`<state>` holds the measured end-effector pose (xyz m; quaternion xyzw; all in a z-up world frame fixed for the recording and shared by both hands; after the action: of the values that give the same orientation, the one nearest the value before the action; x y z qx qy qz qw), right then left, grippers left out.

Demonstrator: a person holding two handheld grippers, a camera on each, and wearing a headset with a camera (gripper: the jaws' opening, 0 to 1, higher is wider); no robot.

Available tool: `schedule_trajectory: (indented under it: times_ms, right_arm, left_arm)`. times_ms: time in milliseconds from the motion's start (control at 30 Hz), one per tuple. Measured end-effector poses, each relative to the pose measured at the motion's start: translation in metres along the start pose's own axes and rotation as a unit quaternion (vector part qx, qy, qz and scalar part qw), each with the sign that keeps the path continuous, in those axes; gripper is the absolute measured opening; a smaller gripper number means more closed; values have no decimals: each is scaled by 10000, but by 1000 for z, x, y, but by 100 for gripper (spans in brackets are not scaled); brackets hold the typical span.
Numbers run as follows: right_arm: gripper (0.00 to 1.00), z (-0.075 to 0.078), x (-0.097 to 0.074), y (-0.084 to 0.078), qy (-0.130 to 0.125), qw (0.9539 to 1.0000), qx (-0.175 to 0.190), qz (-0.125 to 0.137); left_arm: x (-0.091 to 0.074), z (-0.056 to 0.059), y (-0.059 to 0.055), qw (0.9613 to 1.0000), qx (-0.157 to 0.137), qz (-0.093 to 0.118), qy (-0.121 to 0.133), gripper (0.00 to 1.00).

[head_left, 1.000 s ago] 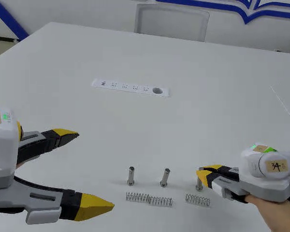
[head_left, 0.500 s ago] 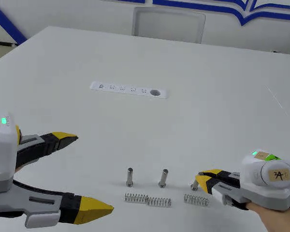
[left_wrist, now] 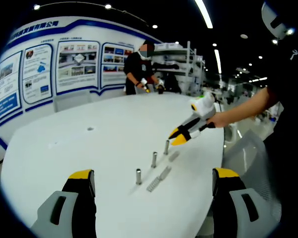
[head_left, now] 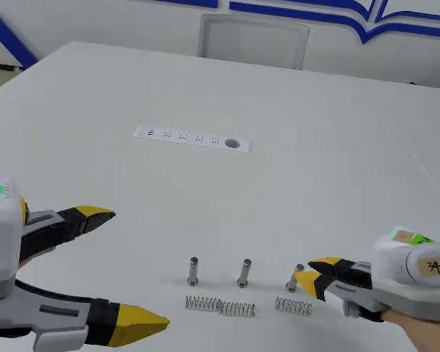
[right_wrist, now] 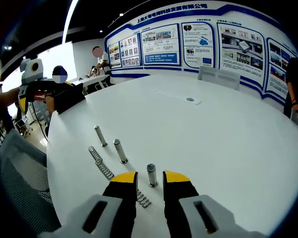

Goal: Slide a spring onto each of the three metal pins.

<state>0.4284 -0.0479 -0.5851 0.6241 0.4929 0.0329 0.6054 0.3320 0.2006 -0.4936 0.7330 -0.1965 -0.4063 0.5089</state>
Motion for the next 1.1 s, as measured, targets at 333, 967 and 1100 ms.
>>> schedule_trajectory:
  times_ms: [333,967,1100]
  right_arm:
    - [23,-10,6,-31,566,9944,-392,-799]
    - [20,-1,22,-45,1014,9767,-1070,-1562]
    - [14,2,22,-45,970,9761,-1067,-1623]
  left_arm:
    - [1,0,7,9993,-279,244,25,99]
    - [1,0,-6,9995,-307,11,44,98]
    - [2,1,-6,9996,-293,9,21,98]
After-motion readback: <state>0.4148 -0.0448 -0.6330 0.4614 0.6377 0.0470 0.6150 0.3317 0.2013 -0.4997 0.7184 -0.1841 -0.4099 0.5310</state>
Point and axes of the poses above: the centre of the closed fingertips' face, and the gripper's own axes: x roughly forward along the fingers, z roughly to its right, y roughly out of its top, the point moved 4 cm from there along -x, roughly backward along the fingers, and after that the axes turned 15 degrees about x, right-handed, at the moved point
